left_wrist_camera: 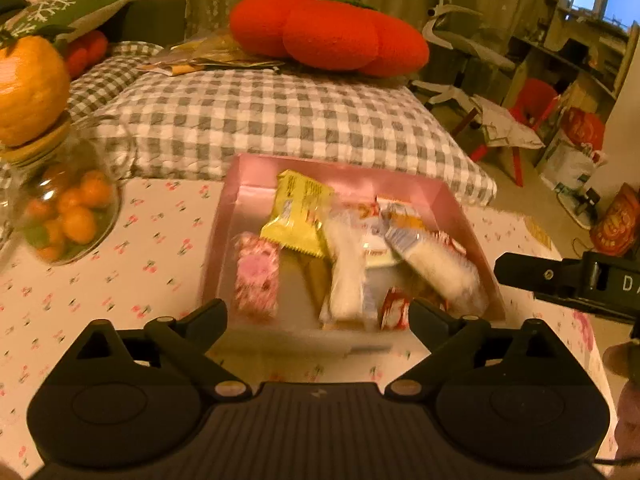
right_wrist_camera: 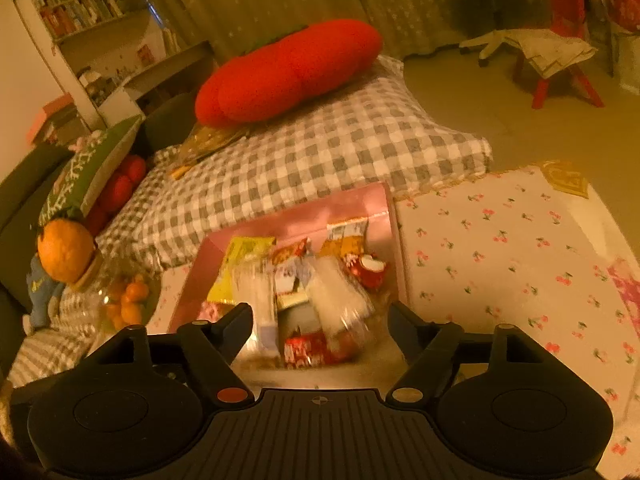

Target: Organize snacks

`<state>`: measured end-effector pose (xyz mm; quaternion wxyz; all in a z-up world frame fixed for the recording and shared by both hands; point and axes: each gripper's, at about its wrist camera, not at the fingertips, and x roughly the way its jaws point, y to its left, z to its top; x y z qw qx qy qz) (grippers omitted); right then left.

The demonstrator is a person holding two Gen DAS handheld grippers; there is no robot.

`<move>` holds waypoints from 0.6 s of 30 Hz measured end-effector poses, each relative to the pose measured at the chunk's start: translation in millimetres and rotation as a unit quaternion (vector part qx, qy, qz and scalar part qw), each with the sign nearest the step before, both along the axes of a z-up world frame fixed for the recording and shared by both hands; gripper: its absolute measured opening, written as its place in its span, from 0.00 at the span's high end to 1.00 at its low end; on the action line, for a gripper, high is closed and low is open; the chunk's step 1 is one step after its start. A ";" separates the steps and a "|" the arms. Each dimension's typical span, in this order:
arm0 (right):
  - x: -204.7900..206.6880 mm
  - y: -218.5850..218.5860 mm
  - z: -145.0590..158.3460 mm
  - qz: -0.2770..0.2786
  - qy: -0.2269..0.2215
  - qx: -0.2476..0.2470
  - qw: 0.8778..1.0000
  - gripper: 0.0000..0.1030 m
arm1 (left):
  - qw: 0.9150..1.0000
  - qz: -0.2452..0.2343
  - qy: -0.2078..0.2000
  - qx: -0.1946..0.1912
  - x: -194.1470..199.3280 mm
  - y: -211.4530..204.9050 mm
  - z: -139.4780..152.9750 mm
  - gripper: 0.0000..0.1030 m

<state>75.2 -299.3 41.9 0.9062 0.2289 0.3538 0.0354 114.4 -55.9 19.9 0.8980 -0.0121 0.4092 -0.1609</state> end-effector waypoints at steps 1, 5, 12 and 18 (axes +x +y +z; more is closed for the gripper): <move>-4.1 1.6 1.0 0.000 0.001 -0.005 1.000 0.23 | 1.000 0.001 0.001 0.001 -4.3 2.1 0.9 0.04; -19.5 9.5 4.0 0.006 0.013 -0.022 1.000 0.22 | 1.000 0.003 0.002 0.018 -18.9 5.5 4.7 0.02; -44.5 25.5 12.9 0.013 0.023 -0.045 0.999 0.19 | 0.998 0.014 0.006 0.053 -41.3 9.7 7.5 0.01; -62.9 37.2 20.3 0.016 0.029 -0.069 0.997 0.18 | 0.998 0.020 0.005 0.060 -62.6 14.2 14.5 0.01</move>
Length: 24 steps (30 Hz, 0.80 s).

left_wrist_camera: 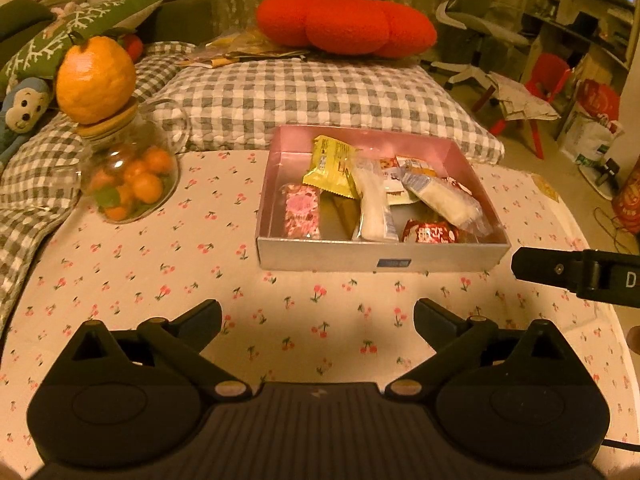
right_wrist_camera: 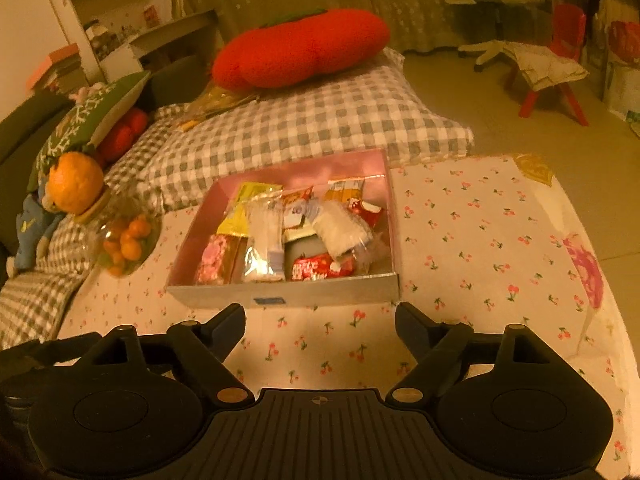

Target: Organize snacks

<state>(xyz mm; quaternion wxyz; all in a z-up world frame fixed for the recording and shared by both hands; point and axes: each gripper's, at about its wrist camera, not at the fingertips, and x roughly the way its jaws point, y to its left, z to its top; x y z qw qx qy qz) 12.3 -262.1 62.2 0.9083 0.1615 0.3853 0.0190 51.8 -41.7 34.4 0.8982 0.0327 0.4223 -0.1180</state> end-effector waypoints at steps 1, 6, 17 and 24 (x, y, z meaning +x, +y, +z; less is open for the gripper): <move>-4.4 1.5 0.9 0.002 0.001 -0.002 1.000 0.18 | 1.000 0.002 0.001 0.000 -2.8 0.8 1.7 0.01; -21.5 8.0 2.3 0.003 0.000 -0.034 0.999 0.16 | 1.000 0.009 0.002 0.000 -16.4 2.0 8.1 0.01; -49.6 15.1 15.7 0.020 -0.014 -0.080 0.997 0.11 | 0.999 0.037 0.018 0.006 -37.4 5.3 5.7 0.01; -57.8 23.1 14.3 0.032 -0.011 -0.099 0.994 0.11 | 0.999 0.037 -0.008 0.036 -46.4 2.7 8.8 0.01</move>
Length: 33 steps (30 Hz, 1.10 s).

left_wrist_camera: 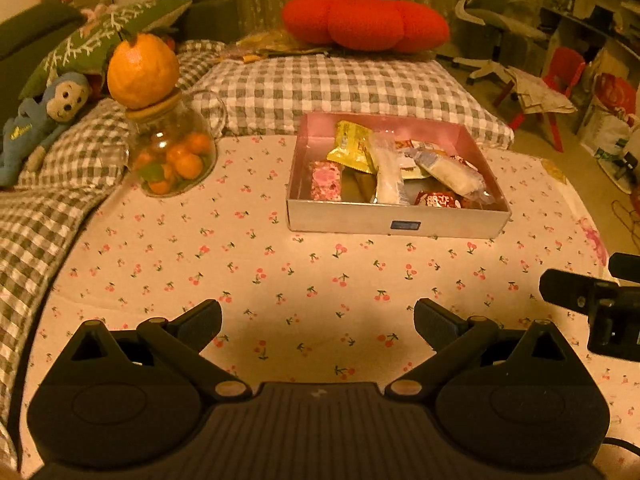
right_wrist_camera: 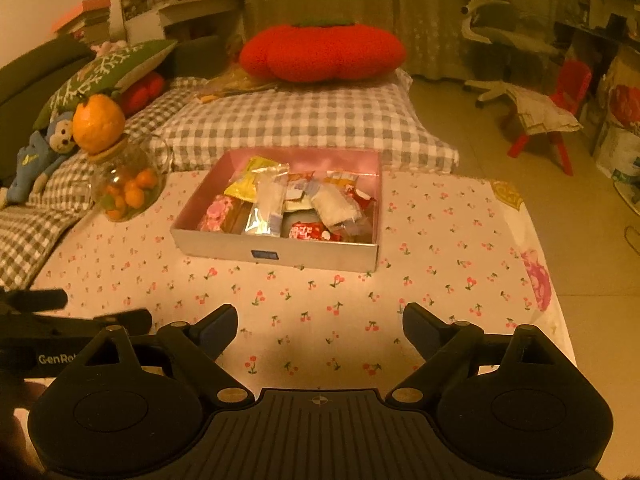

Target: Organize snacks

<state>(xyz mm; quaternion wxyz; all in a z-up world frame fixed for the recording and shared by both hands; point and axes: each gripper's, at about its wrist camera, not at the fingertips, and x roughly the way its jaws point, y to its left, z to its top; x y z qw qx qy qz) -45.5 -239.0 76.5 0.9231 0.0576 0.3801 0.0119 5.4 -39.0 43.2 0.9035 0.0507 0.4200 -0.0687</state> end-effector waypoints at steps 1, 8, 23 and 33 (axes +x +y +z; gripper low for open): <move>-0.8 0.6 0.0 0.001 0.000 -0.002 1.000 0.11 | 1.000 0.001 -0.003 0.003 -0.7 -0.2 0.5 0.01; -1.4 5.7 -2.4 0.003 0.001 -0.019 1.000 0.11 | 1.000 0.004 -0.009 0.005 -3.5 -2.6 1.6 0.01; -1.7 12.6 -6.7 0.012 0.008 -0.021 1.000 0.10 | 1.000 0.011 -0.015 0.008 -6.3 -3.5 2.3 0.01; -1.4 13.9 -6.3 0.015 0.006 -0.026 1.000 0.10 | 1.000 0.013 -0.015 0.009 -6.7 -2.5 1.8 0.01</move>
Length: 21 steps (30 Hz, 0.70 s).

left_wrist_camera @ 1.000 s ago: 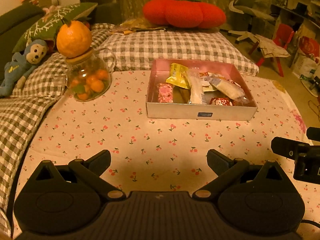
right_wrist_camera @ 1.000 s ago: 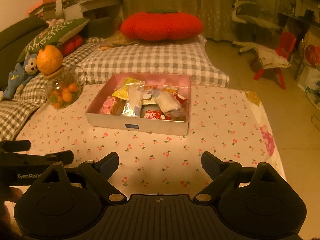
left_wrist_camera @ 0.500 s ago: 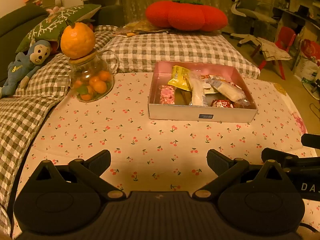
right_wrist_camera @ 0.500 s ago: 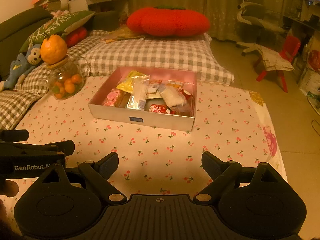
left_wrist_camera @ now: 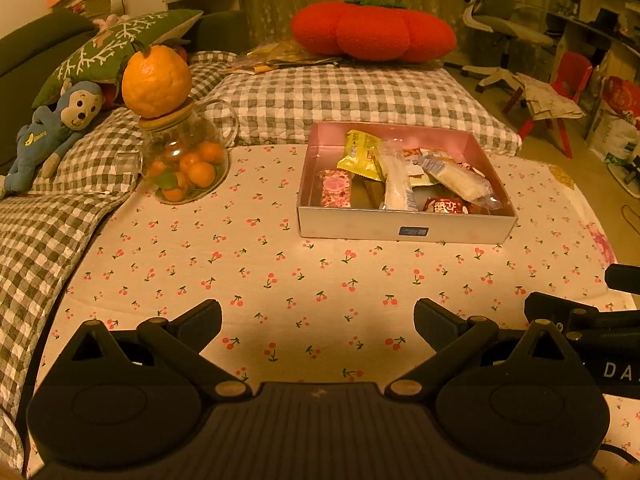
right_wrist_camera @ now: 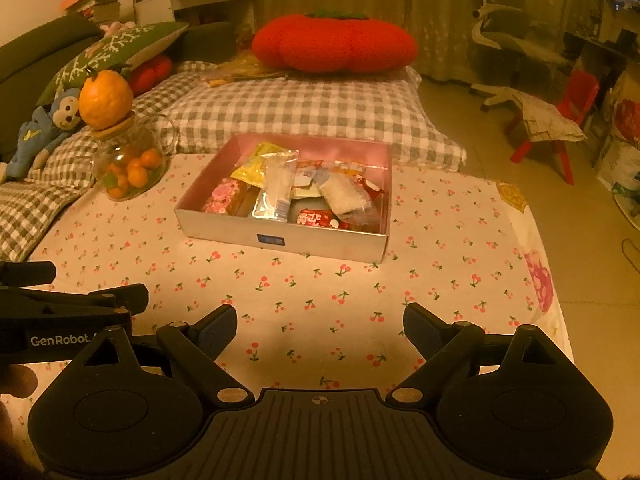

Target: Organize snacks

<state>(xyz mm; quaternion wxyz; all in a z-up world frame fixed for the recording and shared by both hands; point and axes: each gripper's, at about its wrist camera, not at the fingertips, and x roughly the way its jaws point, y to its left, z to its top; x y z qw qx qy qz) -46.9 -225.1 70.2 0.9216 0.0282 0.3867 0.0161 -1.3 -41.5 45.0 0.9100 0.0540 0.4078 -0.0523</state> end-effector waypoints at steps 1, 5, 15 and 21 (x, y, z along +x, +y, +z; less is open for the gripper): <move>-0.2 0.6 0.2 0.001 -0.001 -0.001 1.000 0.10 | 1.000 0.000 0.000 0.000 0.0 0.0 0.0 0.01; -0.7 1.3 0.2 0.001 -0.002 -0.004 1.000 0.10 | 1.000 0.000 -0.001 0.001 -0.2 0.3 0.1 0.01; -0.5 1.3 0.0 0.000 -0.001 0.000 1.000 0.10 | 1.000 -0.001 0.002 0.002 -0.1 -0.3 0.6 0.01; -0.3 1.2 -0.2 -0.001 0.001 0.001 1.000 0.10 | 1.000 -0.001 0.003 0.003 -0.5 -1.2 0.3 0.01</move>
